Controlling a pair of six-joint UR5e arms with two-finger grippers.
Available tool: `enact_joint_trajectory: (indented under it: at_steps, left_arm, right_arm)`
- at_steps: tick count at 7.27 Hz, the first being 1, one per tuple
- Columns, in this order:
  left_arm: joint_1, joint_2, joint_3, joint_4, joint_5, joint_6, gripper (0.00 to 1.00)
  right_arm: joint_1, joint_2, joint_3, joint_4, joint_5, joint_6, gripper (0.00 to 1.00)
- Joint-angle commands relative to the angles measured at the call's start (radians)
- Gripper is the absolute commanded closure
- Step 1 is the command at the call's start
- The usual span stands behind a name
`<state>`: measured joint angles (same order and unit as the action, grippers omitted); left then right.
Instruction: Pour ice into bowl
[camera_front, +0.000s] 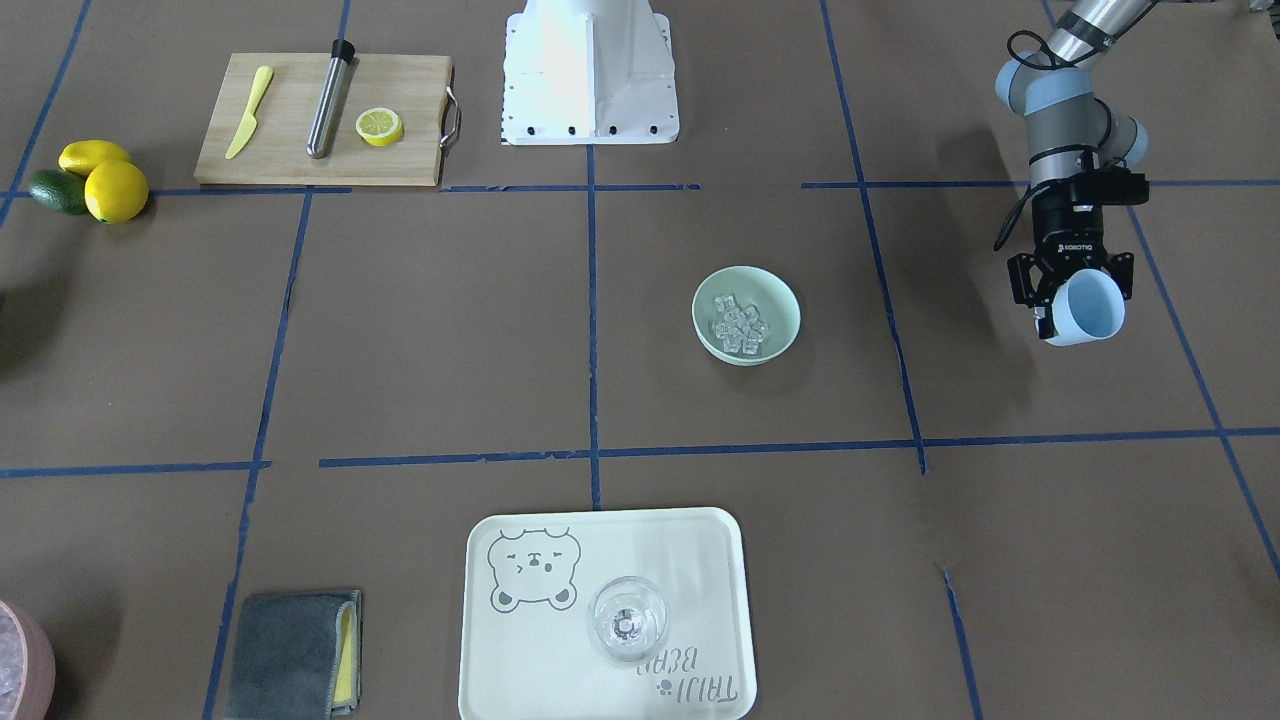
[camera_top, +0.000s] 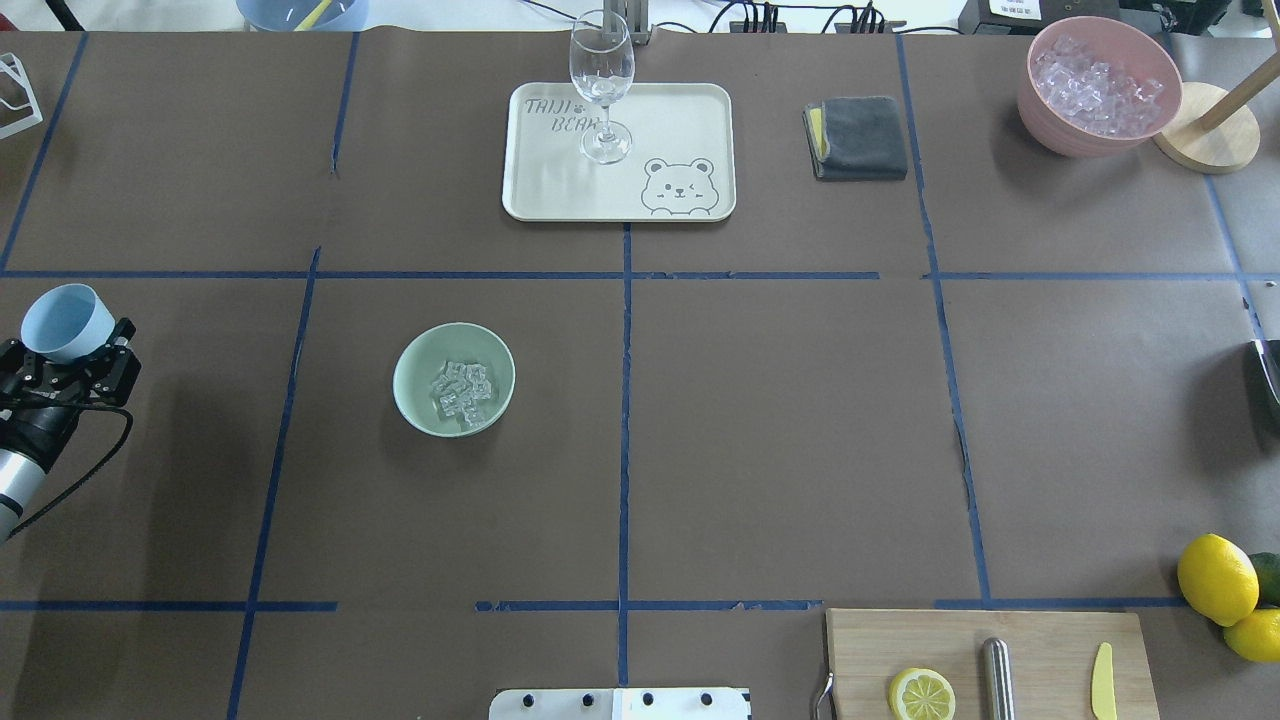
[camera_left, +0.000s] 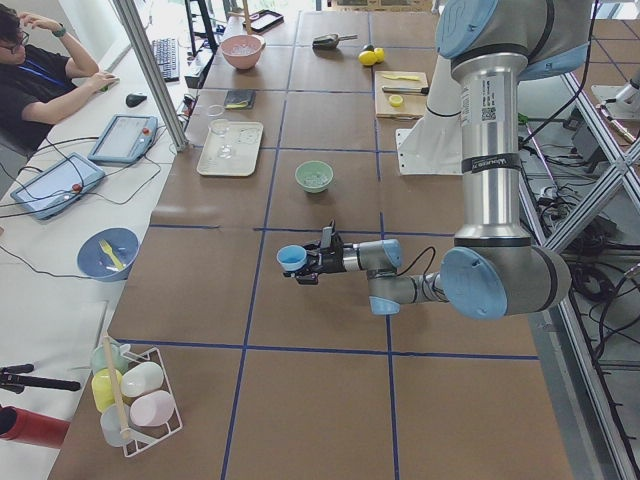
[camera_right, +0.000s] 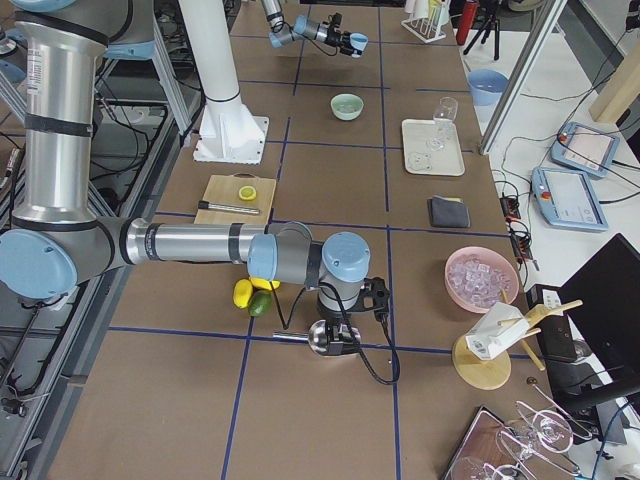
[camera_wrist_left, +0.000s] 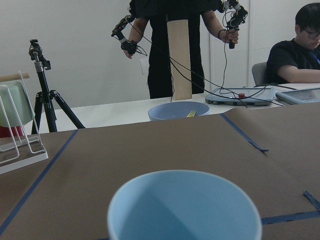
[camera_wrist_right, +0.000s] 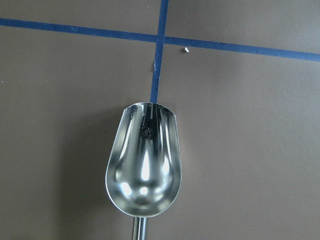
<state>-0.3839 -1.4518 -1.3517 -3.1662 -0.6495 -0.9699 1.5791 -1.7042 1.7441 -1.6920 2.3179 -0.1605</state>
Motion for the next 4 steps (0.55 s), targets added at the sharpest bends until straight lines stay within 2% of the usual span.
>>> enact_joint_trajectory:
  at_steps: [1,4]
  left_arm:
    - [0.003,-0.038,0.036,-0.001,0.002,-0.006,0.83]
    - [0.007,-0.03,0.052,-0.001,0.001,-0.007,0.78]
  right_arm:
    - [0.001,0.0,0.0,0.0,0.0,-0.001,0.0]
    - [0.001,0.0,0.0,0.0,0.0,-0.001,0.0]
